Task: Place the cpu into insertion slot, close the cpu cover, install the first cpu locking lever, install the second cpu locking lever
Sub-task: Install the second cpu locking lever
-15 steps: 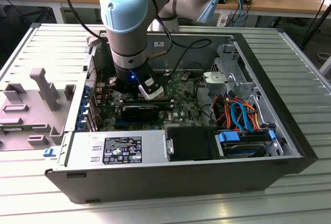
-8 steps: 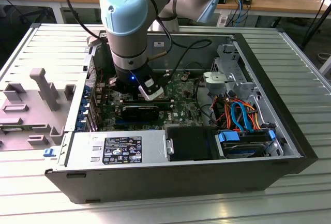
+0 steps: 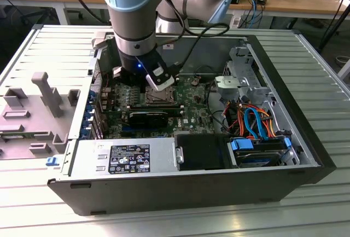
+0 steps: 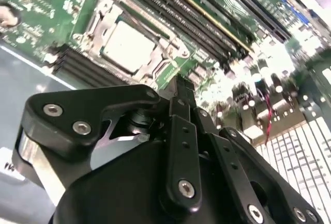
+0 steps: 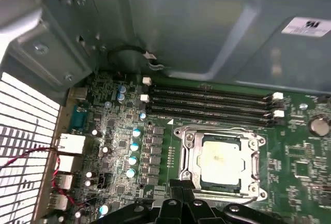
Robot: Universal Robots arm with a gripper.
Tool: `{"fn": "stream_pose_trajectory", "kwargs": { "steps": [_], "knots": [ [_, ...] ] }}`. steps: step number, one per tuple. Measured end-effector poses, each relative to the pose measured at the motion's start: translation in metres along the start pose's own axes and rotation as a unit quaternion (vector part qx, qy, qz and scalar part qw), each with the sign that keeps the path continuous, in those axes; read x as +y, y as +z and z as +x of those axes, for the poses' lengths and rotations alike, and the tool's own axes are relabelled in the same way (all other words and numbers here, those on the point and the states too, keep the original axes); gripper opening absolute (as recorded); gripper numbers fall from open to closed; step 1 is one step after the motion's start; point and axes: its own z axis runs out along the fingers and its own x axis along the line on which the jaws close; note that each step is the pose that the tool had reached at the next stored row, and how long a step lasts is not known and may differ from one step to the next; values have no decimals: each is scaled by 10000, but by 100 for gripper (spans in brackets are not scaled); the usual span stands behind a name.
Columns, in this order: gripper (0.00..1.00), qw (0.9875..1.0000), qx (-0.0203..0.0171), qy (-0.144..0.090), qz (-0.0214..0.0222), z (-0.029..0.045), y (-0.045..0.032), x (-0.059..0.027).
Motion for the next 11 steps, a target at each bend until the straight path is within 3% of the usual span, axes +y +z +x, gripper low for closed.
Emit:
{"fn": "stream_pose_trajectory", "kwargs": {
  "steps": [1,2,3,4,5,6,8,9,10,11],
  "knots": [
    [11,10000,1,0,0,-5,-36,9],
    [11,10000,7,0,59,-9,-50,14],
    [11,9999,18,-2,147,-11,-52,13],
    [11,9996,34,-5,275,-15,-52,12],
    [11,9993,45,-7,374,-18,-52,12],
    [11,9987,61,-10,515,-22,-51,12],
    [11,9975,83,-15,704,-30,-51,11],
    [11,9962,100,-18,863,-45,-50,10],
    [11,9954,112,-20,956,-65,-50,9],
    [11,9949,124,-19,1001,-95,-49,9]
  ]
}}
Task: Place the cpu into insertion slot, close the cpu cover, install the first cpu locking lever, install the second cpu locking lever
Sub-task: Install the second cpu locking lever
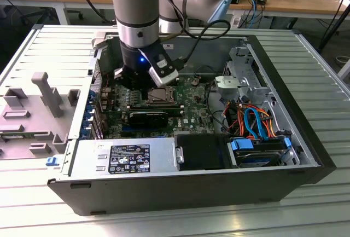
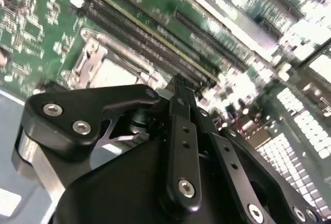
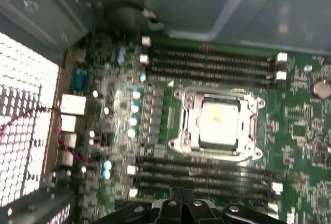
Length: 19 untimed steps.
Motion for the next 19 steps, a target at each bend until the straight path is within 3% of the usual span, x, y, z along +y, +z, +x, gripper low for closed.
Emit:
{"fn": "stream_pose_trajectory", "kwargs": {
  "steps": [4,6,8,10,12,13,16,19],
  "knots": [
    [11,10000,64,9,-2,-139,12,28],
    [11,9999,109,13,-7,-172,39,119],
    [11,9999,112,14,-6,-179,62,192],
    [11,9999,123,13,92,-159,74,204],
    [11,9991,157,10,394,-153,76,207],
    [11,9989,162,10,434,-154,80,214],
    [11,9990,161,10,423,-152,109,238],
    [11,9990,161,11,420,-94,127,244]
  ]
}}
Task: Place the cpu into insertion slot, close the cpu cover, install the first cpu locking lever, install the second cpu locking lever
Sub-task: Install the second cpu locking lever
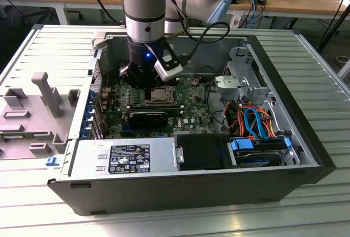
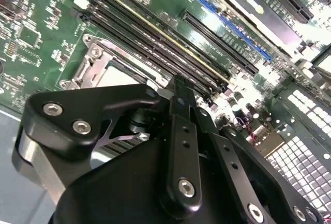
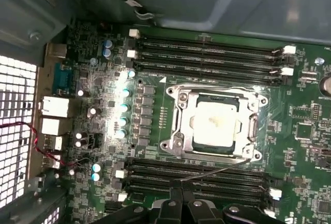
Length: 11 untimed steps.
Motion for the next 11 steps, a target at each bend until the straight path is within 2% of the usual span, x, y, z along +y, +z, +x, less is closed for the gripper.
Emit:
{"fn": "stream_pose_trajectory", "kwargs": {
  "steps": [2,11],
  "knots": [
    [11,10000,-1,0,-1,55,19,7],
    [11,10000,-1,-1,-1,90,161,15]
  ]
}}
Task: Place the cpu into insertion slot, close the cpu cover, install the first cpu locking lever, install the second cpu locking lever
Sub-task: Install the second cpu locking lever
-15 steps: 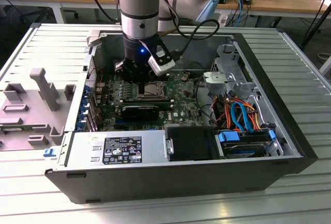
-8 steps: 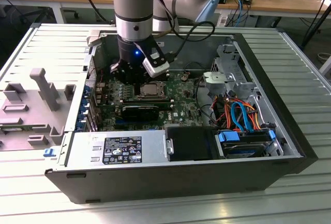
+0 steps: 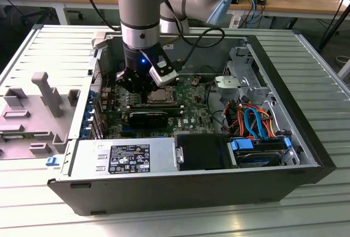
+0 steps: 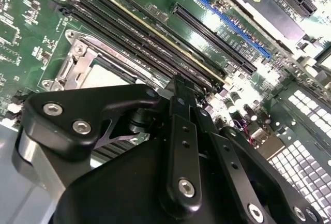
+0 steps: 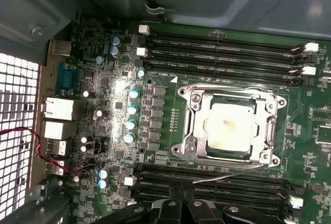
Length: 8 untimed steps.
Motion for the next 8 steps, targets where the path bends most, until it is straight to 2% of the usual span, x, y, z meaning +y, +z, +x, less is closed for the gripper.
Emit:
{"fn": "stream_pose_trajectory", "kwargs": {
  "steps": [8],
  "knots": [
    [11,10000,1,-17,1,55,170,11]
  ]
}}
